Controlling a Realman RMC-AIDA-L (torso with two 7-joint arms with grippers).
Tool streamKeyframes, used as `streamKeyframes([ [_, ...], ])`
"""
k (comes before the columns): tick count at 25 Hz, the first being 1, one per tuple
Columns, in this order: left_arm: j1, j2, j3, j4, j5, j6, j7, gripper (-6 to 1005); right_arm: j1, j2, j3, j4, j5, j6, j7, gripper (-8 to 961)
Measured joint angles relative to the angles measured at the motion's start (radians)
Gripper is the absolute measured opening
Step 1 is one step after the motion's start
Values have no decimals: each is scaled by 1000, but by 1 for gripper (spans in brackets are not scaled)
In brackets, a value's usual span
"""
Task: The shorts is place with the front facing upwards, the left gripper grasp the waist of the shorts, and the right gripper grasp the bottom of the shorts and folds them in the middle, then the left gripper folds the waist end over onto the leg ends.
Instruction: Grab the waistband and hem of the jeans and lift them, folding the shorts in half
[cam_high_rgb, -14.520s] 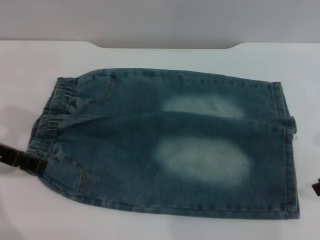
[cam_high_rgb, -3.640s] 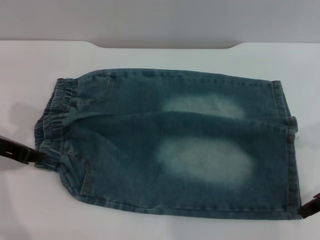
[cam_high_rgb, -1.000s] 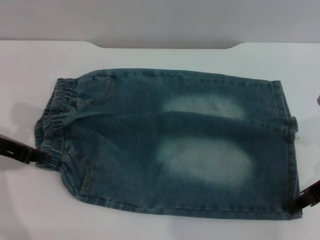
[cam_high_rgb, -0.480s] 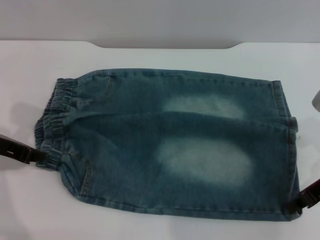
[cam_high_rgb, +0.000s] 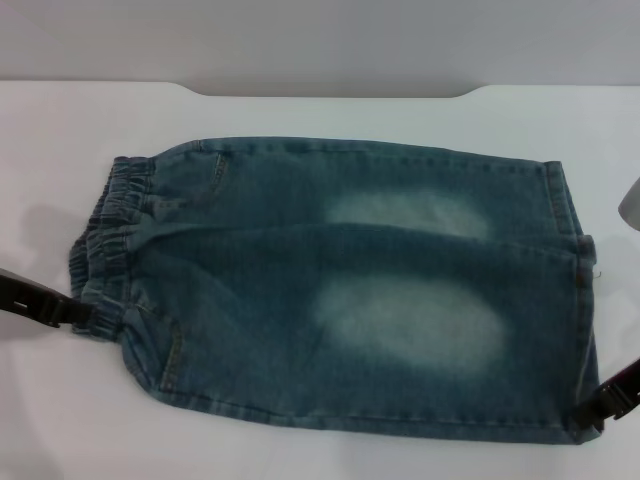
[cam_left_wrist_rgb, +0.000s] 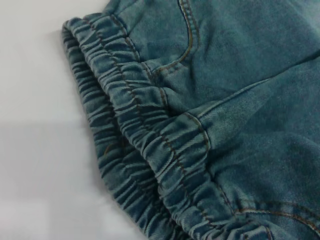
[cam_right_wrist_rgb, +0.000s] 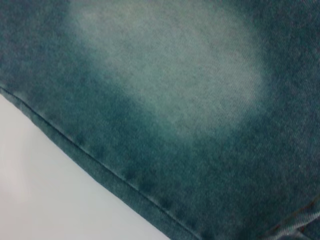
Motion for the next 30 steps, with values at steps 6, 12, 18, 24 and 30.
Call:
streamKeyframes([
  [6, 0, 0, 0, 9, -20, 3, -1, 26, -31, 0, 11, -69, 6, 0, 0, 16],
  [12, 0, 1, 0, 31, -81, 8, -1, 25, -84, -5, 58, -192, 72, -1, 3, 16],
  [18, 11, 2, -1, 55, -169, 6, -1, 25, -112, -4, 100, -261, 107, 2, -9, 17],
  [24, 33, 2, -9, 76, -227, -2, 10, 24, -122, -5, 146, -286, 131, 18, -30, 17],
  [30, 52, 4, -11, 95, -261, -7, 13, 26, -122, -4, 198, -292, 133, 45, -55, 17],
])
